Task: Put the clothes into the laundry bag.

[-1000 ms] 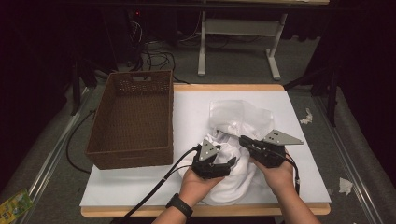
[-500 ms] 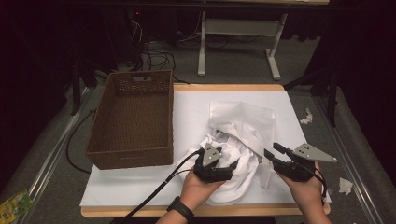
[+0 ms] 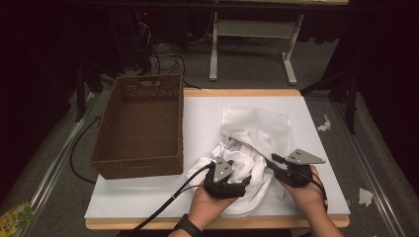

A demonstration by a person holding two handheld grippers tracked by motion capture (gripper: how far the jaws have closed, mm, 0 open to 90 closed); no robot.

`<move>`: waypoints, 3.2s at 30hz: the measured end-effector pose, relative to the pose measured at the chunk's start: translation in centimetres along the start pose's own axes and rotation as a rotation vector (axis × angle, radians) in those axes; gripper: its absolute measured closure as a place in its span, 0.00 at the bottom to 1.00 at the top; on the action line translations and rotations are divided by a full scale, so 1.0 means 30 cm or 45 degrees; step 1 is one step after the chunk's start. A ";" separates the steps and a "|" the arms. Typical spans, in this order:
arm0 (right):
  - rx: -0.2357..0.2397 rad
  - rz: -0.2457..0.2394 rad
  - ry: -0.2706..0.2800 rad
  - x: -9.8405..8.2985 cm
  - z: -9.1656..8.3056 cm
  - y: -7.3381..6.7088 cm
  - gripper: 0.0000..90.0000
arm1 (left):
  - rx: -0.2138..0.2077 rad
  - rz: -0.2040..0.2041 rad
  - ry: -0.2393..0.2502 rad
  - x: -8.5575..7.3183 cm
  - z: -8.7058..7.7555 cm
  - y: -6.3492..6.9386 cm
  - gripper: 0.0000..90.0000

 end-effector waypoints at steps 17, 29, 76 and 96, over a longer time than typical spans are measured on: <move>0.139 0.023 -0.010 -0.018 -0.060 -0.055 1.00 | 0.036 0.071 -0.324 -0.084 0.157 -0.015 0.94; 0.210 0.015 0.101 0.081 -0.060 -0.131 1.00 | 0.142 0.018 -0.033 0.221 0.050 -0.139 0.95; 0.113 0.025 0.082 0.036 -0.090 -0.059 1.00 | 0.063 0.002 -0.373 -0.161 0.111 -0.168 0.59; 0.125 0.046 0.106 0.050 -0.095 -0.062 1.00 | -0.002 -0.029 -0.134 0.072 0.144 -0.104 1.00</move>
Point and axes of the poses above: each handheld gripper's, and its own axes: z roughly forward along the jaws, x roughly out of its top, y roughly to its right, the point moved 9 cm from there along z, roughly forward along the jaws, and after that the axes turned 5 degrees about x, right-handed, at the moved point
